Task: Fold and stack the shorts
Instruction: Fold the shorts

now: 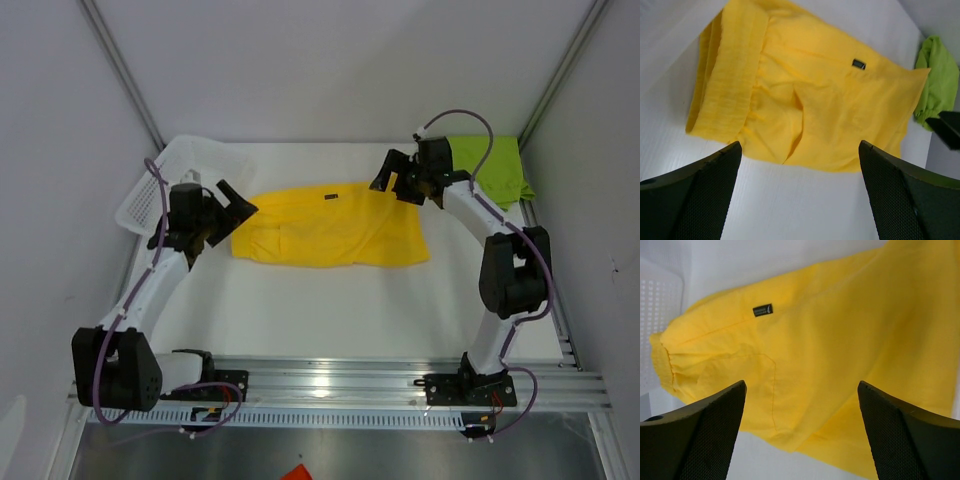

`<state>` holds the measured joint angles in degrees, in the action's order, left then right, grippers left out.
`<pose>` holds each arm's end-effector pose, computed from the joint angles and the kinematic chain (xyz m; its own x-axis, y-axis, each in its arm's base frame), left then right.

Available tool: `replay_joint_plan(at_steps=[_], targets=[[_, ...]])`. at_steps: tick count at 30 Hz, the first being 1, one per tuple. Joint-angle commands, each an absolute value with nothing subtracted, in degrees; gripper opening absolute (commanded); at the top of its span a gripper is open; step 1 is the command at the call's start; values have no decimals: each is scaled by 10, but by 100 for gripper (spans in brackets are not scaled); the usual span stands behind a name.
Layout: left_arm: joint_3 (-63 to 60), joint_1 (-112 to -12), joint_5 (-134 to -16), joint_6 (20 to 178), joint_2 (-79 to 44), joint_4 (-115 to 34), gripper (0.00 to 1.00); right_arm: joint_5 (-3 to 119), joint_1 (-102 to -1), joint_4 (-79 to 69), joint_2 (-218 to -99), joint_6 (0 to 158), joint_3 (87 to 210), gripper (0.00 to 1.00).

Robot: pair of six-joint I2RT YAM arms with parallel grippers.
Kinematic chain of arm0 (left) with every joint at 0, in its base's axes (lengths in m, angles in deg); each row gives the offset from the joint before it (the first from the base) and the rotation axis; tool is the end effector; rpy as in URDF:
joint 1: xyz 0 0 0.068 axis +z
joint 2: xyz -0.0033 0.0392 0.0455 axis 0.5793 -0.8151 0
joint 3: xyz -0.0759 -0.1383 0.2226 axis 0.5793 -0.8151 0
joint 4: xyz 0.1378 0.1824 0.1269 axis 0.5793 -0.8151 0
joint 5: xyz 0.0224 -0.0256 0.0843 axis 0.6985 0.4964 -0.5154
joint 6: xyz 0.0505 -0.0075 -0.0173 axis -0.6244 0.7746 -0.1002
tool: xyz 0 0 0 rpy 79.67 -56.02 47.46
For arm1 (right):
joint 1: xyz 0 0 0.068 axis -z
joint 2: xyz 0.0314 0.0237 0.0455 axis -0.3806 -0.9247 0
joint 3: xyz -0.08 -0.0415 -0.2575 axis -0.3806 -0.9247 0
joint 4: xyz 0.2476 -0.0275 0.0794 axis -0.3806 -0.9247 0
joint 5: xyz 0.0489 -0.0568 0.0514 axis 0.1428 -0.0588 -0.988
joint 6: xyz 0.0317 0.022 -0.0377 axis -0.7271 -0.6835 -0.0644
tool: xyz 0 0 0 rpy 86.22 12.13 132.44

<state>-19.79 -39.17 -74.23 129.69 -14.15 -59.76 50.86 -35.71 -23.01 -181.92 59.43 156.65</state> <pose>0.2772 -0.0238 0.2855 -0.5520 -0.6264 -0.5504 -0.2366 0.7506 -0.6169 0.4076 0.1058 0.2696 -0.7363 0.2694 -0.6207 -0.0927 0.8685 0.4869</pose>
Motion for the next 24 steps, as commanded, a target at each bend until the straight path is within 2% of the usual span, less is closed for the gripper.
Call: replay_joint_plan(at_steps=[1, 8, 13, 16, 24], targets=[[-283, -402, -728, 1291, -92, -528, 99, 463, -373, -184, -1855, 602, 1571, 95], [-334, -404, -769, 1266, -87, -555, 99, 449, -406, -180, -1925, 594, 1599, 91], [-358, -404, -770, 1269, -64, -544, 99, 496, -416, -257, -1960, 613, 1614, 86], [-356, -404, -772, 1264, -63, -555, 99, 530, -418, -281, -1952, 629, 1579, 84], [-354, -404, -767, 1260, -50, -563, 99, 662, -424, -307, -1831, 673, 1383, 84]])
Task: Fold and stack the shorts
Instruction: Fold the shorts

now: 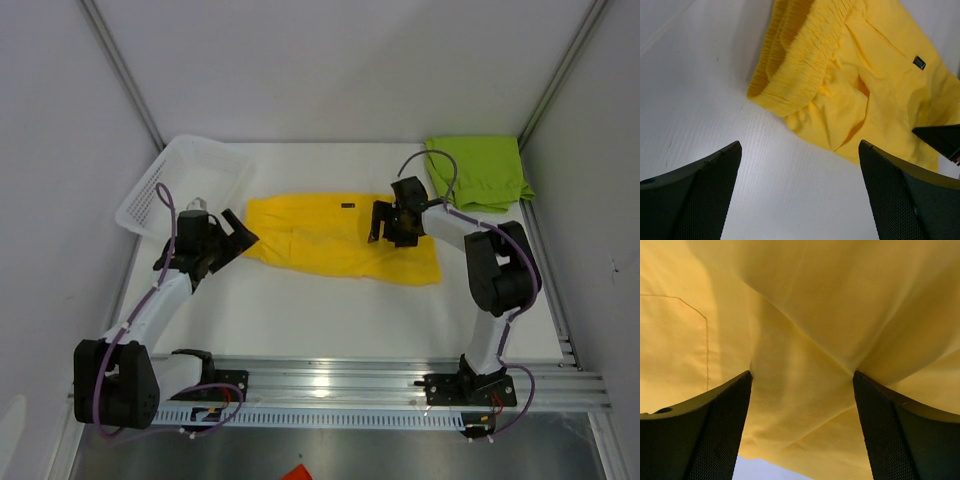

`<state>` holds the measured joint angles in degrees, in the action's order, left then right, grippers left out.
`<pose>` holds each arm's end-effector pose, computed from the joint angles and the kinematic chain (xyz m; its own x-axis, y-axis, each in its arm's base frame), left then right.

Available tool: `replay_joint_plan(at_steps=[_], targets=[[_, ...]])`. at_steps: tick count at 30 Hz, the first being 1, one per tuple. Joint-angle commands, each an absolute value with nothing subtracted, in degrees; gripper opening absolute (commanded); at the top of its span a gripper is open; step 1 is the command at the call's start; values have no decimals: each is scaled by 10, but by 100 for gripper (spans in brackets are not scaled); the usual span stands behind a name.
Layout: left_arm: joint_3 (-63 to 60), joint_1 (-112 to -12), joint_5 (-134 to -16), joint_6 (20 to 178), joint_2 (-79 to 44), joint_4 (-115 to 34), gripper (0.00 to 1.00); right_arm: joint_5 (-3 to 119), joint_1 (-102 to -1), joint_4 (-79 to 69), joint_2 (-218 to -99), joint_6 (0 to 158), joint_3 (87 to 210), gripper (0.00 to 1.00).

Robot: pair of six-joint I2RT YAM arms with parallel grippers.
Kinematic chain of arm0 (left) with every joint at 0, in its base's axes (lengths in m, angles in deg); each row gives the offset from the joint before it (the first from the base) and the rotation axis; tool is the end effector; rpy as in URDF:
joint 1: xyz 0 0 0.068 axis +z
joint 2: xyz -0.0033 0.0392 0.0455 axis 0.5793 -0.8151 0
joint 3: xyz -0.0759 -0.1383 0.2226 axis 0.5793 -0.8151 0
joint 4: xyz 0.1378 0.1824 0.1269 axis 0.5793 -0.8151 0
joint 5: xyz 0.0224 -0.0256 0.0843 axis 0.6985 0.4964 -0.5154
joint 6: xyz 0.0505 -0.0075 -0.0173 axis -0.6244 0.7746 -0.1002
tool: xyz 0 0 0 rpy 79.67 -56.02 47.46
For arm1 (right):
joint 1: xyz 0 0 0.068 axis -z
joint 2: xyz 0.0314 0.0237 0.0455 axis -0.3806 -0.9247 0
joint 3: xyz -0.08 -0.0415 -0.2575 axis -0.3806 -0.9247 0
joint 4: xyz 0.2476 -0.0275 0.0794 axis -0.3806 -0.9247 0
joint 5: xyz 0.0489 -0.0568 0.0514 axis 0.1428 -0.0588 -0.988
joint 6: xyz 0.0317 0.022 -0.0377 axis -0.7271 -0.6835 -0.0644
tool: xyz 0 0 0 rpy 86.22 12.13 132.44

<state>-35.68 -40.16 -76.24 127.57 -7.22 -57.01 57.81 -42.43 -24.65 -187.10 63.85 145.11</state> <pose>0.2347 -0.0238 0.2251 -0.6128 -0.5881 -0.5279 -0.2851 0.7875 -0.5464 0.3732 0.1412 0.1682 -0.8888 0.0722 -0.4527 -0.0773 0.9497 0.3033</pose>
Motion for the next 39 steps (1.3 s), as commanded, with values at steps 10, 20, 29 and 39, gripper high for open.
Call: replay_joint_plan(at_steps=[10, 20, 29, 39], targets=[[-373, -404, -761, 1253, -69, -518, 99, 735, -359, -359, -1693, 665, 1345, 90], [-392, -415, -665, 1247, -160, -333, 99, 662, -452, -356, -1695, 622, 1497, 88], [-362, -419, -588, 1252, -267, -242, 99, 505, -530, -204, -1830, 564, 1565, 57], [-384, -419, -574, 1254, -305, -197, 99, 450, -560, -189, -2028, 535, 1699, 33]])
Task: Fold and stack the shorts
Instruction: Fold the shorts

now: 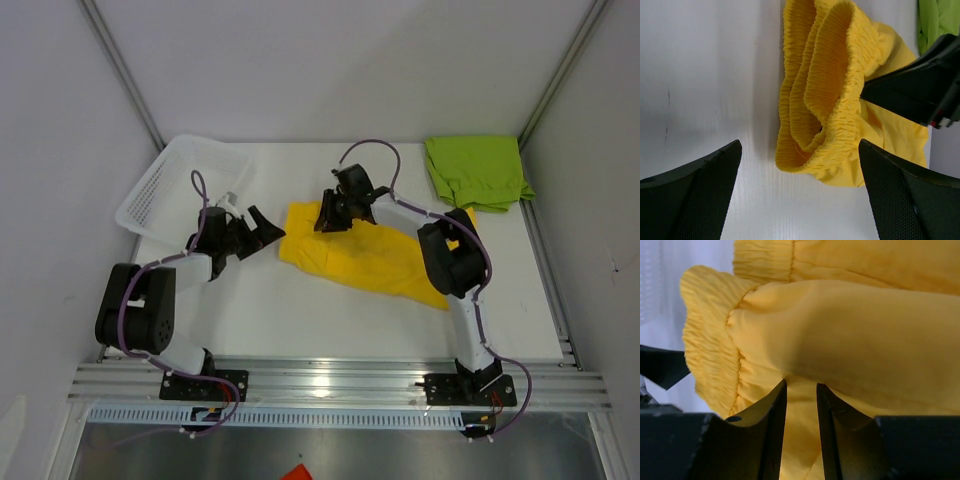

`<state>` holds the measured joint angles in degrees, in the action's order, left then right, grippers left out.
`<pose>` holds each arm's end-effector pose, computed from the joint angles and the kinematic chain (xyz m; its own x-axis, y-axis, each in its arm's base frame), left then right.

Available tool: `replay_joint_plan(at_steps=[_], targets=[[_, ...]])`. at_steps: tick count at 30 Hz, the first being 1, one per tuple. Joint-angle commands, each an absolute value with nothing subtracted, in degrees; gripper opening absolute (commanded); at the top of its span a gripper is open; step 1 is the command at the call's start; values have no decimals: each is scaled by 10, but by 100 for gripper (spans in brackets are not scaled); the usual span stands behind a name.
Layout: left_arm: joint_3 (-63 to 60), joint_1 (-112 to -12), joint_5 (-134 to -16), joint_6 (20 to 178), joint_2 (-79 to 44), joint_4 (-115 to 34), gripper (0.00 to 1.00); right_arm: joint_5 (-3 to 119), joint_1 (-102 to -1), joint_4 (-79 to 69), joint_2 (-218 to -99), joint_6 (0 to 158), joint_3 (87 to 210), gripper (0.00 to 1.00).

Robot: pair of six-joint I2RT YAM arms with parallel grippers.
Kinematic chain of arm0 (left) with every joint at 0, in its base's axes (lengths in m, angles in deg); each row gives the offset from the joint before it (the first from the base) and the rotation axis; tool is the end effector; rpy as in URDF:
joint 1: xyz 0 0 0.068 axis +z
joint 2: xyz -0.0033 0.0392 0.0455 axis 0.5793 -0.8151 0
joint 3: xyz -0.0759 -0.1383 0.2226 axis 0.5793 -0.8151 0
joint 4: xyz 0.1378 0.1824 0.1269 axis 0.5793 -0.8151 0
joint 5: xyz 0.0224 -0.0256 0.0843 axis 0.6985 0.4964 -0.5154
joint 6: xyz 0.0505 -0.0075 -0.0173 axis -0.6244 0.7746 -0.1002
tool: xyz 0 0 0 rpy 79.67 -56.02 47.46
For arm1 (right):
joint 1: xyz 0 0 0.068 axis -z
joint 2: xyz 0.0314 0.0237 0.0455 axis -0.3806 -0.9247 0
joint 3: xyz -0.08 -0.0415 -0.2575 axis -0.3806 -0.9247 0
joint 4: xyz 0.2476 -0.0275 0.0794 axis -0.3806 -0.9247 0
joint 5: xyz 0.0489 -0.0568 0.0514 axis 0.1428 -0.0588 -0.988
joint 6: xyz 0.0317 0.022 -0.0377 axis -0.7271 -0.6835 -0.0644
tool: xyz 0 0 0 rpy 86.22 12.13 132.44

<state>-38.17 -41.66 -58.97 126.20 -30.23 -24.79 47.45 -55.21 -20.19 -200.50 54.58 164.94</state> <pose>0.2924 -0.0467 0.1615 -0.7099 -0.4935 -0.5025 -0.0060 0.7177 -0.6964 0.3969 0.2691 0.1809 -0.8840 0.0187 -0.4672 -0.2725 0.7914 0.5472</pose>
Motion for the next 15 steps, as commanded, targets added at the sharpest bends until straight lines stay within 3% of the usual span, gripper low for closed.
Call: replay_joint_plan(at_steps=[1, 7, 15], targets=[[-392, -420, -572, 1255, -302, -193, 99, 462, -567, -218, -2052, 537, 1722, 33], [-425, -420, -571, 1256, -266, -186, 99, 518, -587, -306, -2073, 563, 1703, 31], [-503, -429, -553, 1262, -215, -163, 99, 509, -617, -263, -1990, 579, 1511, 31]])
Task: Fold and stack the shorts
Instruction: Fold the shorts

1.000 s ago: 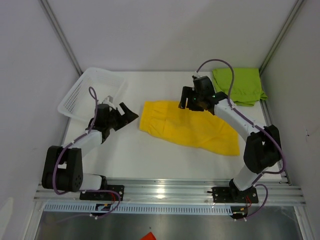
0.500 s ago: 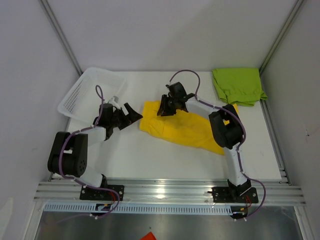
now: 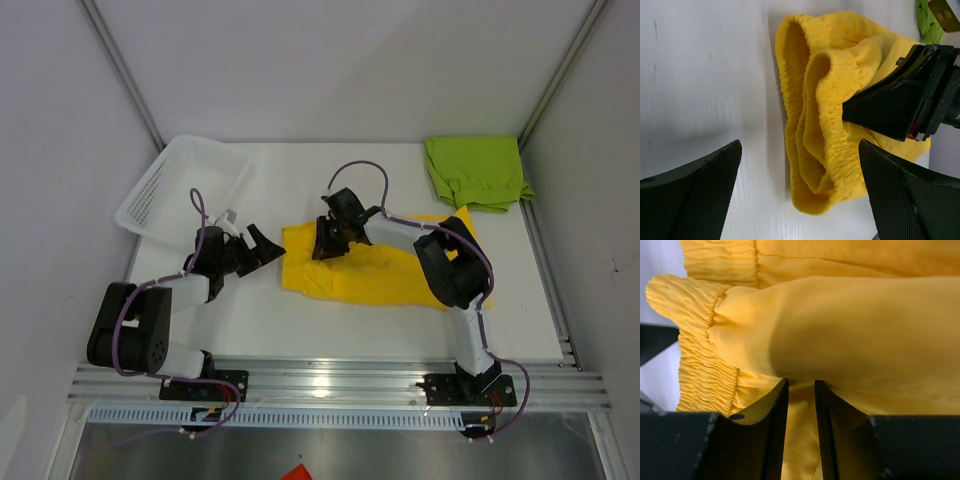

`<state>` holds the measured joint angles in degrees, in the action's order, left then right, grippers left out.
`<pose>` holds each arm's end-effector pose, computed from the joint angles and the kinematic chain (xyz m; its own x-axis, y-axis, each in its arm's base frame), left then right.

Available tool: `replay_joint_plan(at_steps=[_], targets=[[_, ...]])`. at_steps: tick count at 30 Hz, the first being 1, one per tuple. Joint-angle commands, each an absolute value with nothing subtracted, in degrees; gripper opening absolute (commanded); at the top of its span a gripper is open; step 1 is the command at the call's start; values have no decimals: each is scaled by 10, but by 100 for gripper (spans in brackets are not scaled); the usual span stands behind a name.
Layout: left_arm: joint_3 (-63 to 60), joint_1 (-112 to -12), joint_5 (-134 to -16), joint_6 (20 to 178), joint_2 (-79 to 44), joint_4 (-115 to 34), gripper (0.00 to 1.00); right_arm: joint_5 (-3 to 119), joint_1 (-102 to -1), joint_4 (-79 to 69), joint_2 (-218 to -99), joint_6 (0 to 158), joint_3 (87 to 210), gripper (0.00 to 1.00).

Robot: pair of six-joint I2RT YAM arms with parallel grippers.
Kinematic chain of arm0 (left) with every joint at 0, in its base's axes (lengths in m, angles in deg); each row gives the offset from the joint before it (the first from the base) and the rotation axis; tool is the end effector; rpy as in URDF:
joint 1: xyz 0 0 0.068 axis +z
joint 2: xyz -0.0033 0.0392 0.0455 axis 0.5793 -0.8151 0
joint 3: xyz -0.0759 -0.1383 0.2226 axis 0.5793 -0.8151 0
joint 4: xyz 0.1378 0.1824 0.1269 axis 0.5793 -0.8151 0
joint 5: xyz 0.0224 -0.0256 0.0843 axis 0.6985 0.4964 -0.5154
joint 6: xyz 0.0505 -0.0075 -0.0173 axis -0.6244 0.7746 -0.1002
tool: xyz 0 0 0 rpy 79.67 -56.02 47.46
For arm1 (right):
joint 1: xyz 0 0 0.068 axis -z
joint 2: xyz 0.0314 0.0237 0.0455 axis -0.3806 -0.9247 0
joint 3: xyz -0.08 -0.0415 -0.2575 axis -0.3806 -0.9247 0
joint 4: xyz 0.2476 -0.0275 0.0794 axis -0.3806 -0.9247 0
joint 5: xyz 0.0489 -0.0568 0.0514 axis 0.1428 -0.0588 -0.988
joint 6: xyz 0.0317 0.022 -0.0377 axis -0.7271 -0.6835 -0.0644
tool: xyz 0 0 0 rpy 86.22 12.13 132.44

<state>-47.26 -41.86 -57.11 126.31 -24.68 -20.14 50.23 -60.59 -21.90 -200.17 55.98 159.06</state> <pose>0.2575 -0.0449 0.1493 -0.7162 -0.4832 -0.5036 0.0264 0.7023 -0.7114 0.3553 0.2916 0.1497 -0.9097 -0.1029 -0.4022 -0.3037 0.8256 0.4756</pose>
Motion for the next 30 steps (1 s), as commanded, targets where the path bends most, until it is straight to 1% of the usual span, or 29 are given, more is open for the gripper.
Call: replay_joint_plan(at_steps=[1, 6, 8, 11, 16, 21, 26, 30], targets=[[-509, -432, -554, 1265, -208, -160, 99, 502, -617, -256, -1981, 576, 1501, 31], [-573, -464, -568, 1294, -178, -124, 99, 485, -627, -256, -1960, 582, 1489, 30], [-577, -465, -577, 1307, -181, -146, 99, 479, -631, -255, -1957, 582, 1486, 30], [-598, -468, -569, 1334, -183, -97, 99, 477, -634, -243, -1946, 575, 1473, 30], [-603, -473, -587, 1330, -195, -64, 99, 473, -651, -242, -1930, 568, 1463, 30], [-613, -486, -591, 1354, -254, 9, 99, 457, -661, -231, -1919, 556, 1457, 30], [-641, -506, -603, 1391, -311, 117, 99, 453, -668, -240, -1913, 557, 1464, 30], [-673, -524, -616, 1428, -362, 215, 95, 451, -671, -237, -1918, 557, 1466, 29]])
